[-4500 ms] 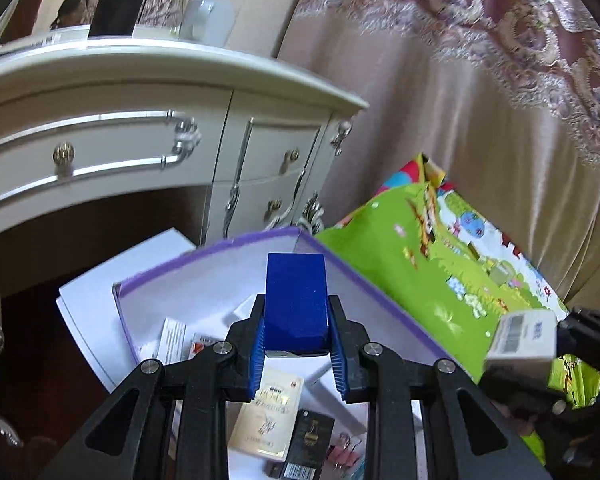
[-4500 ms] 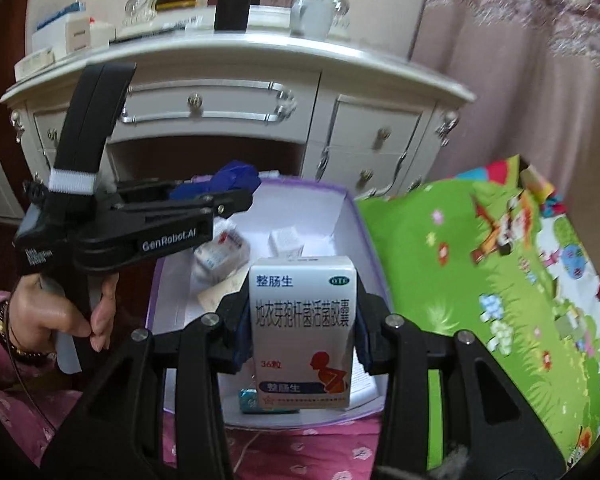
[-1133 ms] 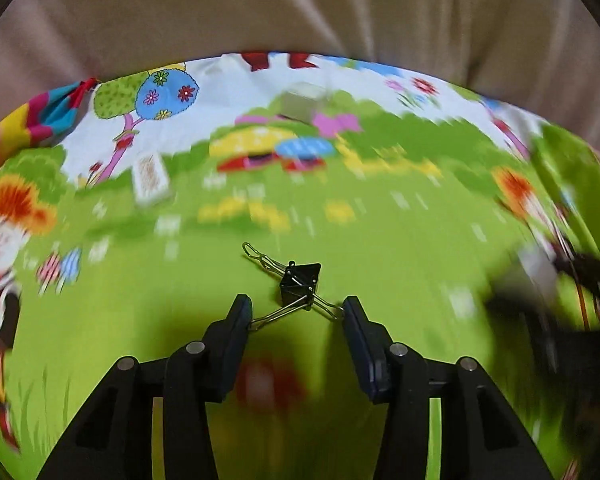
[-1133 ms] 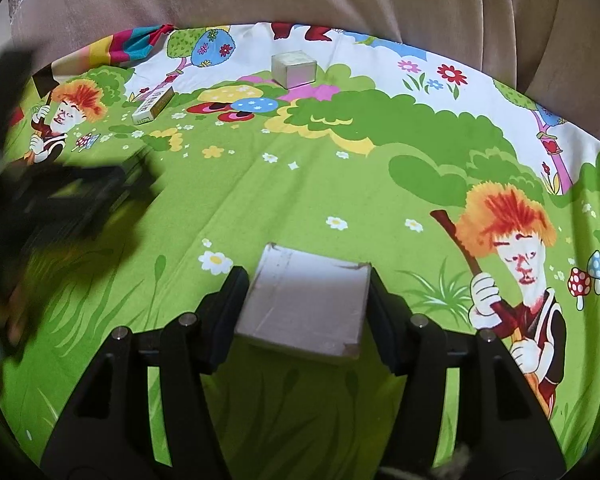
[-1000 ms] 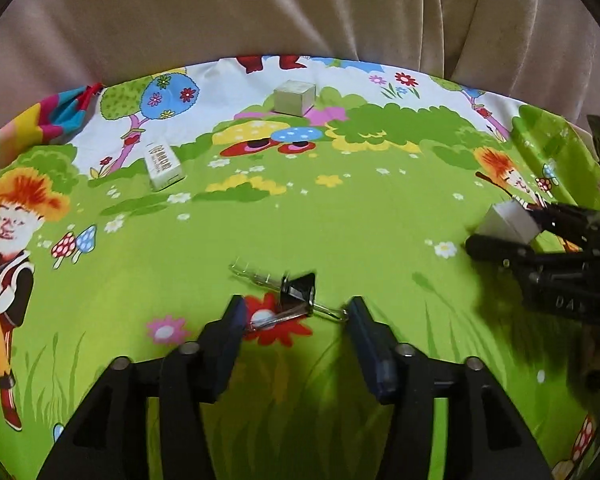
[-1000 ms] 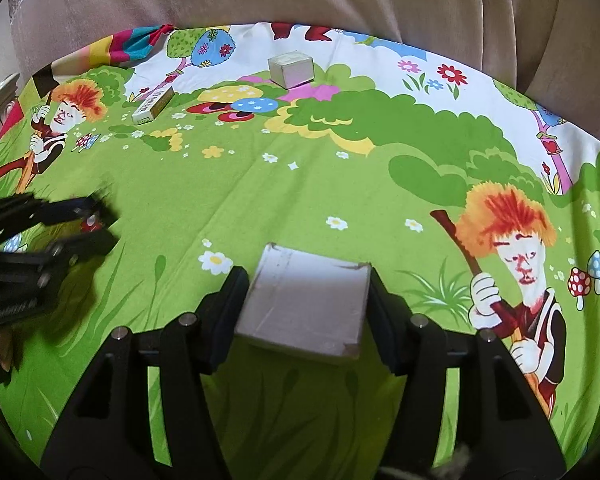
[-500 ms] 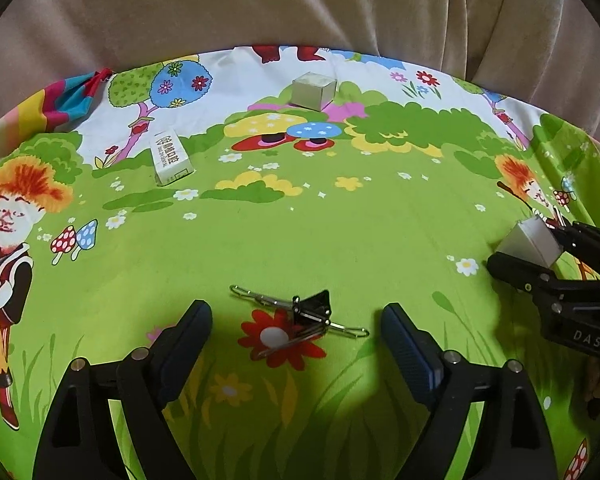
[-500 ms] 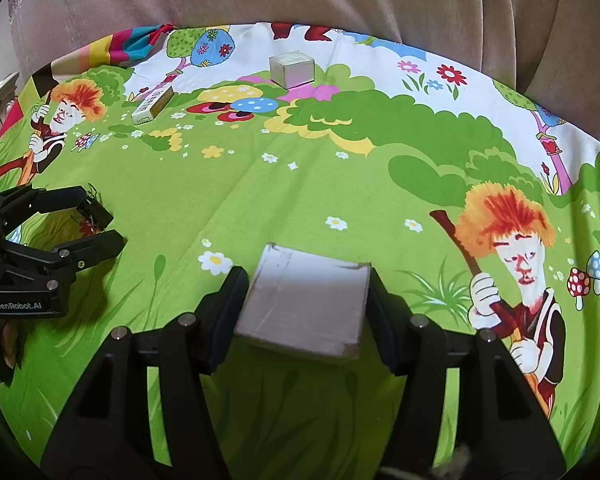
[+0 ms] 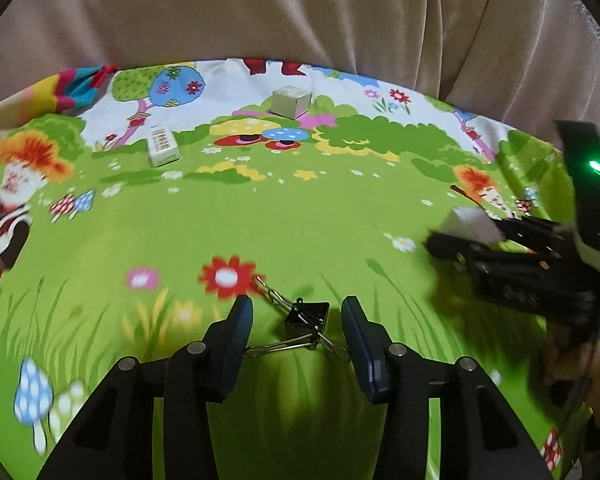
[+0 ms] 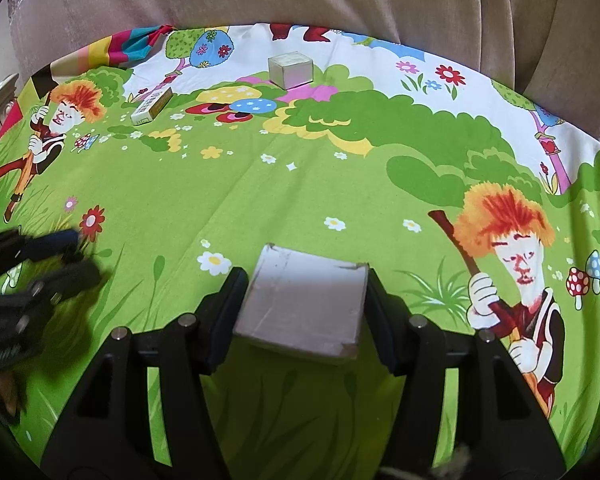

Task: Organize rigid objects
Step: 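Grasp the black binder clip with left tool while right tool holds the white box, then lift and carry the binder clip and white box over to the storage box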

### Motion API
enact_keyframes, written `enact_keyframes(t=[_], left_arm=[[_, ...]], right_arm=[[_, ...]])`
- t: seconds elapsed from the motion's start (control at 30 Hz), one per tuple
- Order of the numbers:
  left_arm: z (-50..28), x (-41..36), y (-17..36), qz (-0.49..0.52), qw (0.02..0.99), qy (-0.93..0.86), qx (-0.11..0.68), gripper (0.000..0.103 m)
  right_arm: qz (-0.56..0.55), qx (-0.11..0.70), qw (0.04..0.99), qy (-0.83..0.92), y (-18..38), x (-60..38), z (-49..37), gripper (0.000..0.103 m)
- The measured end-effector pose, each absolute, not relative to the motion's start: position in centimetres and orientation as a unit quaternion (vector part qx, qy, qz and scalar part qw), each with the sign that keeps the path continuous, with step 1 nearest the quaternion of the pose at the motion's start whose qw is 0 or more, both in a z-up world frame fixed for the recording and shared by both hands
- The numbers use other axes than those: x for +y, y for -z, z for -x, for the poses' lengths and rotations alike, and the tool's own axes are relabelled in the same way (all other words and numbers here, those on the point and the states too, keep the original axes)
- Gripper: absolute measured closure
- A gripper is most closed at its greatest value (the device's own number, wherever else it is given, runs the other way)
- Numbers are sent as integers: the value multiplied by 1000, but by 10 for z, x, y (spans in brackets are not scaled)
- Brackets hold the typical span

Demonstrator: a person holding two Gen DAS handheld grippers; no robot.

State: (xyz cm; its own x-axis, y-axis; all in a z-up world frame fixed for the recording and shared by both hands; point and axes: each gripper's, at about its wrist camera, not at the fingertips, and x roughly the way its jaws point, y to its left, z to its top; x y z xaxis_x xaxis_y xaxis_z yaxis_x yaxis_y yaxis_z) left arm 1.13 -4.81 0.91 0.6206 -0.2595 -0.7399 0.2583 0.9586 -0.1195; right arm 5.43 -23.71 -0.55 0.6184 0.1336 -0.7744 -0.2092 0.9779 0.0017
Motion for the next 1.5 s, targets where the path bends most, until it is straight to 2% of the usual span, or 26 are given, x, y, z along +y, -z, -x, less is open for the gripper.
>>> enact_keyframes(t=[0.07,0.13,0.33,0.47,0.57,0.6,0.77,0.8,0.93,1.03,1.2,1.5], left_arm=[[1,-44,-11,6,902,142,407,61],[10,-40,-14,12,904,140,405,80],[35,-37,-21,3,909,138,393,80],[40,-30,-12,5,909,142,393,78],[33,-27,-7,10,896,157,416,68],[34,-28,-6,2,896,154,416,60],[37,-41,-4,-44,897,139,418,60],[39,-42,-4,-50,896,138,419,66],[53,-31,-7,-11,893,156,422,67],[64,-18,-17,37,897,161,410,67],[93,-9,-66,37,924,155,346,67],[158,-5,-160,34,980,107,164,67]], right_arm=[[42,425,899,-95,5,-238,-54,50],[43,421,901,-91,4,-237,-52,53],[23,391,916,-87,-7,-246,-43,53],[14,409,908,-85,-2,-244,-37,53],[15,422,902,-88,2,-241,-34,53],[21,425,901,-85,3,-239,-34,53],[44,424,902,-76,3,-231,-28,53],[41,424,902,-78,3,-231,-26,53],[25,419,904,-83,1,-233,-13,53],[-7,396,915,-83,-6,-237,7,53],[-40,332,938,-96,-33,-239,55,53],[5,112,991,-78,-147,-233,147,53]])
